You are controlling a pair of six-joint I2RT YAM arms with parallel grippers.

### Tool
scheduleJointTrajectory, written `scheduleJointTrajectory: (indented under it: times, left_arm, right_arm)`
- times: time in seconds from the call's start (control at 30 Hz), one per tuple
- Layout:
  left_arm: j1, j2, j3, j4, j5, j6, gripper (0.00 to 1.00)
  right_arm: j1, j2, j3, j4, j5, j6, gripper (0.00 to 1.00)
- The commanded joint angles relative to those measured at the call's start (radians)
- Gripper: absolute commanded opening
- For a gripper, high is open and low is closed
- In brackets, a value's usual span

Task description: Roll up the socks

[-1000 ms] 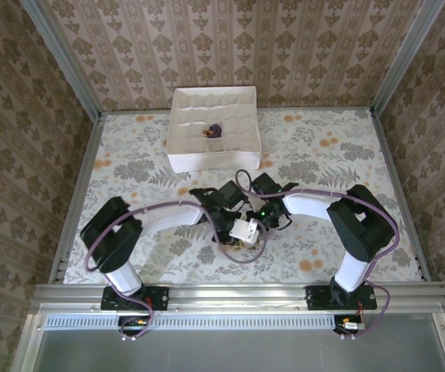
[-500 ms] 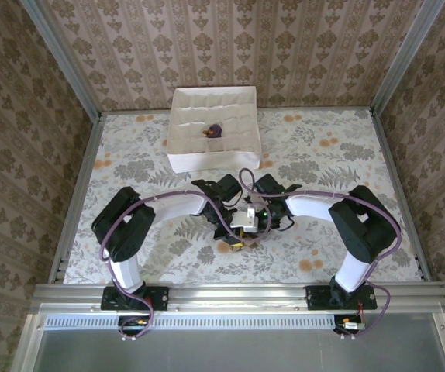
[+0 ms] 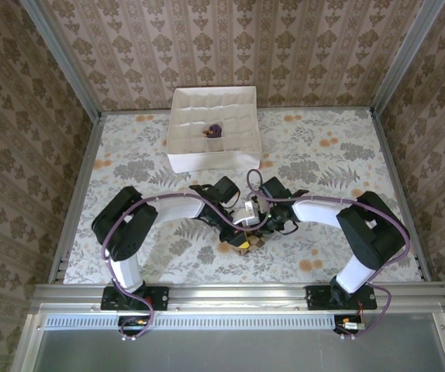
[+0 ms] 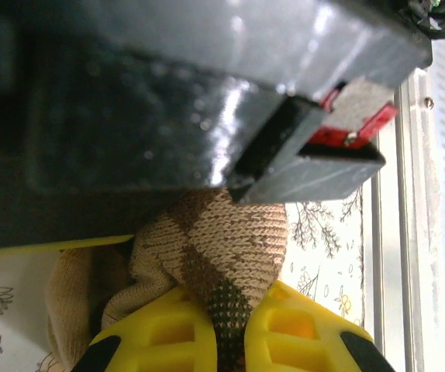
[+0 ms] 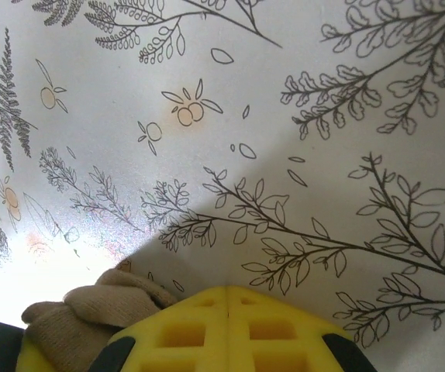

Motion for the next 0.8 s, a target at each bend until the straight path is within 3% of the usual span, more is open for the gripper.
scheduleJointTrajectory:
  times: [0.0, 0.23, 0.43, 0.63, 0.77]
  left_arm:
    - [-0.021, -0.002, -0.063, -0.022, -0.102, -0.100, 0.00]
    - [-0.159, -0.042, 0.040, -0.164, -0.351, 0.071, 0.00]
    - [-0.197, -0.006, 0.064, -0.222, -0.544, -0.010, 0.00]
    - [-0.213, 0.005, 0.034, -0.163, -0.483, -0.118, 0.00]
    - [-0.172, 0.008, -0.038, -0.060, -0.411, -0.233, 0.00]
  right_arm:
    - [-0.015, -0.024, -0.064, -0.056, 0.184, 0.030, 0.00]
    - [-0.015, -0.020, -0.091, -0.042, 0.190, 0.047, 0.00]
    - [-0.015, -0.025, -0.099, -0.037, 0.201, 0.062, 0.00]
    - [-0.015, -0.072, -0.130, -0.004, 0.209, 0.076, 0.00]
    - [-0.016, -0.212, -0.179, 0.054, 0.231, 0.079, 0.00]
